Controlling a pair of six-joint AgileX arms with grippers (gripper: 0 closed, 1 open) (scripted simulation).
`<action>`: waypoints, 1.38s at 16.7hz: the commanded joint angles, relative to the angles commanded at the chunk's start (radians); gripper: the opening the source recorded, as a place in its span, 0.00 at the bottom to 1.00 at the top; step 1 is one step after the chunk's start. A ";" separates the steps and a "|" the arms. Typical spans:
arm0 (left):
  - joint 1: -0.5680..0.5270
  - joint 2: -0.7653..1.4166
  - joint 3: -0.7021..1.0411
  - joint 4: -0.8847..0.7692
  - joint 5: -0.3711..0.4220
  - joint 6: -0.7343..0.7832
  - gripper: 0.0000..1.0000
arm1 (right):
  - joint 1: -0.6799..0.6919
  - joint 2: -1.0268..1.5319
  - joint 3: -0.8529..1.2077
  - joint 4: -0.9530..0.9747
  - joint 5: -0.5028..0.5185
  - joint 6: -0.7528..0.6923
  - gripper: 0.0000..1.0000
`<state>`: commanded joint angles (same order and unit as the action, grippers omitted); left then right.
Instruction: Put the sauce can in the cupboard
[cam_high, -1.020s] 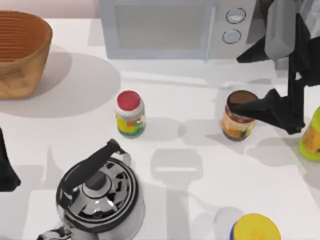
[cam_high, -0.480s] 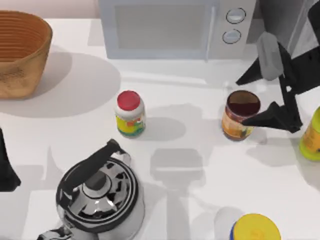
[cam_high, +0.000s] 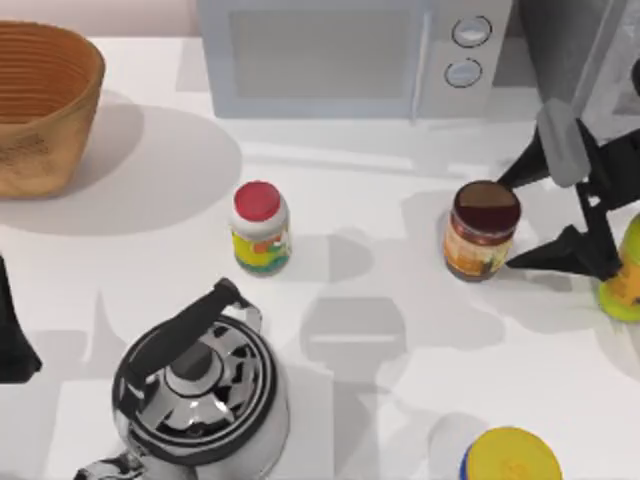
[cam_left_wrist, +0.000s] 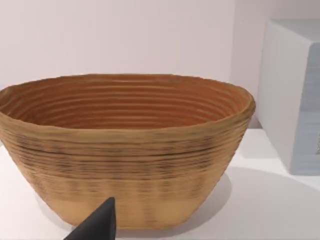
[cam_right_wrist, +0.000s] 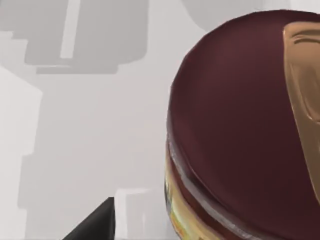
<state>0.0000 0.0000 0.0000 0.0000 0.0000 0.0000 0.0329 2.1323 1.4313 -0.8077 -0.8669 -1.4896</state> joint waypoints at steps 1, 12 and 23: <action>0.000 0.000 0.000 0.000 0.000 0.000 1.00 | 0.000 0.000 0.000 0.000 0.000 0.000 1.00; 0.000 0.000 0.000 0.000 0.000 0.000 1.00 | 0.096 0.042 -0.008 0.164 0.012 0.148 1.00; 0.000 0.000 0.000 0.000 0.000 0.000 1.00 | 0.115 0.063 -0.077 0.276 0.016 0.179 0.85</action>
<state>0.0000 0.0000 0.0000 0.0000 0.0000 0.0000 0.1479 2.1954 1.3544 -0.5315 -0.8513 -1.3105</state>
